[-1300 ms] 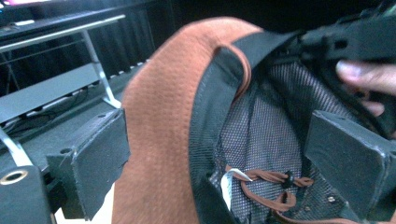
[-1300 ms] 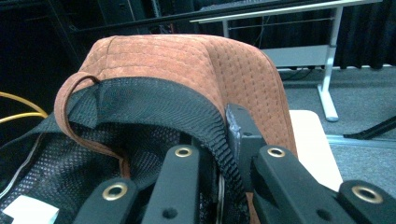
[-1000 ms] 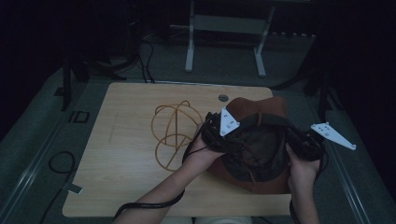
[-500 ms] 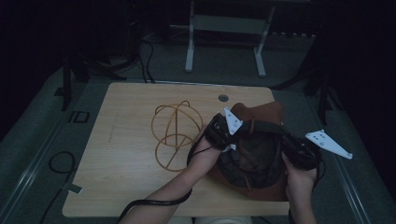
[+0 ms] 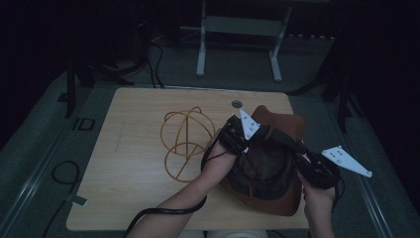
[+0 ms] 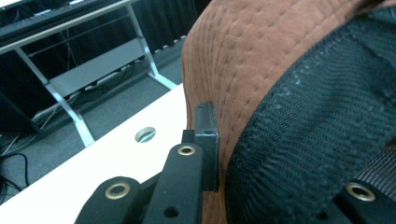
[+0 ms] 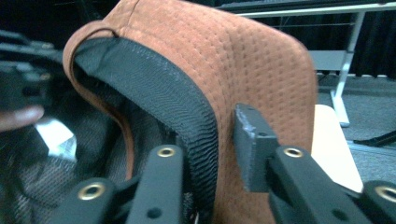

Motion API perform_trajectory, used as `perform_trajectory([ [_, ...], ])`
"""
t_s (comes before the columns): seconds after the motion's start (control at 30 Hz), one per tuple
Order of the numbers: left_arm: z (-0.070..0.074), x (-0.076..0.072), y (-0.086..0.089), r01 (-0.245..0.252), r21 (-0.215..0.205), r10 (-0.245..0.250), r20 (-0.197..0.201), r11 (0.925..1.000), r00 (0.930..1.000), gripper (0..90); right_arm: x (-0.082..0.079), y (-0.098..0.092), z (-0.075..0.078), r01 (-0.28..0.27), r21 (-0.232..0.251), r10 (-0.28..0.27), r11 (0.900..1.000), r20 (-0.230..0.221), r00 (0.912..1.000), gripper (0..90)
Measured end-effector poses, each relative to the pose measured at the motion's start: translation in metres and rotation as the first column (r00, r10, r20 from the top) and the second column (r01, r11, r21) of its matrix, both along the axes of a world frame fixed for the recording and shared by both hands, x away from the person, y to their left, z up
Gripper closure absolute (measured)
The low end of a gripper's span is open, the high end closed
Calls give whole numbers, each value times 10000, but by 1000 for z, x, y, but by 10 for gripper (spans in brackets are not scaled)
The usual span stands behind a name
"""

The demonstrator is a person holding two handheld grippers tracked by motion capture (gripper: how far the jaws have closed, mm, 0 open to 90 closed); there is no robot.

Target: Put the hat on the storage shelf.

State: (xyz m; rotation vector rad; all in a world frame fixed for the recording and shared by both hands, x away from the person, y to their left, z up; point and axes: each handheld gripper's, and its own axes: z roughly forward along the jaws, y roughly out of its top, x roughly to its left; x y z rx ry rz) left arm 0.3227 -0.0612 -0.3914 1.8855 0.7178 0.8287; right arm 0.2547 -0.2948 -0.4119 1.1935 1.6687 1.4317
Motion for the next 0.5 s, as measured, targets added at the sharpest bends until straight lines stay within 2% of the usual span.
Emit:
perform_trajectory([
  [0.03, 1, -1, -1, 8, 35, -8, 75, 10000, 10000, 866, -1, -1, 0, -45, 10, 45, 10000, -30, 10000, 675],
  [0.17, 4, -5, -2, 119, -273, -111, 261, 9996, 9996, 865, -7, -5, -1, -311, 62, 312, 9995, -155, 9994, 568],
  [0.2, 5, -8, -3, 86, -397, -67, 491, 9992, 9988, 865, -9, -7, -1, -426, 176, 428, 9989, -98, 9990, 518],
  [0.23, 5, -8, -3, 86, -397, -67, 491, 9992, 9988, 865, -9, -7, -1, -426, 176, 428, 9989, -98, 9990, 518],
  [0.27, 7, -10, -2, 112, -434, -87, 578, 9990, 9983, 865, -12, -12, 0, -795, 380, 800, 9961, -127, 9967, 466],
  [0.3, 7, -10, -1, 124, -474, -93, 643, 9988, 9979, 865, -14, -14, 1, -956, 402, 961, 9946, -105, 9953, 451],
  [0.43, 5, -13, 5, 429, -628, -372, 881, 9971, 9954, 865, -22, -28, 6, -1220, 183, 1218, 9924, 114, 9925, 406],
  [0.5, 3, -16, 6, 657, -627, -596, 950, 9959, 9937, 865, -22, -36, 7, -1531, -41, 1531, 9882, 142, 9881, 380],
])
